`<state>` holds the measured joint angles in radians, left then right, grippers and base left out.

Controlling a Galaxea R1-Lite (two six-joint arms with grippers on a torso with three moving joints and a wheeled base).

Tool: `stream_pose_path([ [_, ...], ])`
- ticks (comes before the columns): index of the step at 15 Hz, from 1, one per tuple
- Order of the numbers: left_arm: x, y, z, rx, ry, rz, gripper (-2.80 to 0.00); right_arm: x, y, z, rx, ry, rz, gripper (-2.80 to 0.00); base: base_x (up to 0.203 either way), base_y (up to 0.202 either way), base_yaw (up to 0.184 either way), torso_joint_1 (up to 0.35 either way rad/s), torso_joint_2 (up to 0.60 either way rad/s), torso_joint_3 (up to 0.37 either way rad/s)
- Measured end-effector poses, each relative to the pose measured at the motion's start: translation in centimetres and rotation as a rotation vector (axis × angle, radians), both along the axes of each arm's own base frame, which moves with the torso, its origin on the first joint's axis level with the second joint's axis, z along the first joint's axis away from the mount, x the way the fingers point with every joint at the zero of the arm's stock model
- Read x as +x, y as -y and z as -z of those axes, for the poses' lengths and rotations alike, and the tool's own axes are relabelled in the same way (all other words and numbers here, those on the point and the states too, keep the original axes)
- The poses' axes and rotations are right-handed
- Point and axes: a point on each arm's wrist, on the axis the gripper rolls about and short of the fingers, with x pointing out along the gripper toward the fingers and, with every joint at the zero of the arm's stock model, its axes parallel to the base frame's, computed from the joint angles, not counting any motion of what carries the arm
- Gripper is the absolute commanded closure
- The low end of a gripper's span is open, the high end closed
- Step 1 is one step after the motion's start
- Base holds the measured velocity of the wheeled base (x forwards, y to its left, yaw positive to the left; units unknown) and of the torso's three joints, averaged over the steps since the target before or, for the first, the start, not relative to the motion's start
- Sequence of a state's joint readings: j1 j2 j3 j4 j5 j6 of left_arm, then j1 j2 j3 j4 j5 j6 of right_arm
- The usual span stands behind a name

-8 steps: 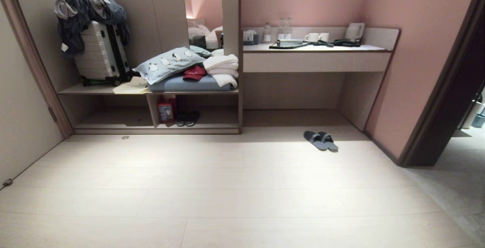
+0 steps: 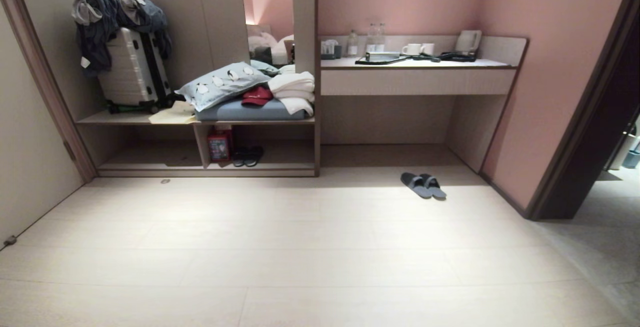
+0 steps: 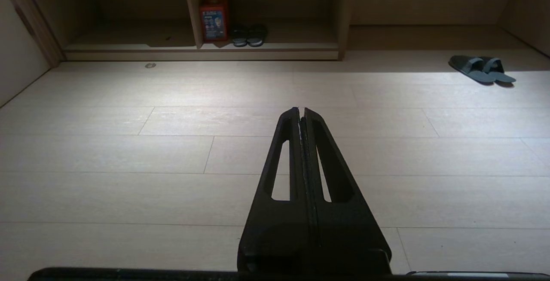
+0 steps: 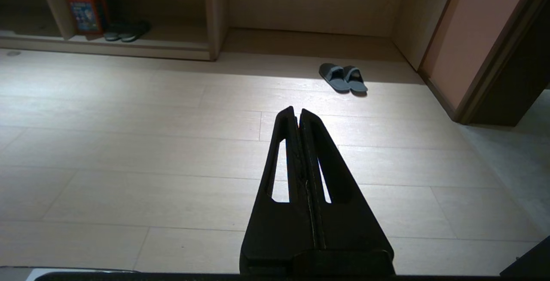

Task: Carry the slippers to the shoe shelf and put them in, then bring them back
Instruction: Pick up the slippers on the floor

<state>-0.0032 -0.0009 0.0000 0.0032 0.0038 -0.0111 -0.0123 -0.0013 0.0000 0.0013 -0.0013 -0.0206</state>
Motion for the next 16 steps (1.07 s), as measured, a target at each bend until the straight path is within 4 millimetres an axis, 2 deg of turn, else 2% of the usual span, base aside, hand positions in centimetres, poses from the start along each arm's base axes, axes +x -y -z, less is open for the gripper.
stream_pose_path([
  [3,0.00,0.00,0.00,0.000,0.000,0.000,0.00,0.00,0.00,0.00,0.000,0.000,0.000,0.00,0.050,0.000,0.000,0.001,0.00,0.001],
  [16,0.00,0.00,0.00,0.001,0.000,0.000,0.00,0.00,0.00,0.00,0.000,0.000,0.000,0.00,0.194,0.000,0.000,0.004,0.00,0.002],
])
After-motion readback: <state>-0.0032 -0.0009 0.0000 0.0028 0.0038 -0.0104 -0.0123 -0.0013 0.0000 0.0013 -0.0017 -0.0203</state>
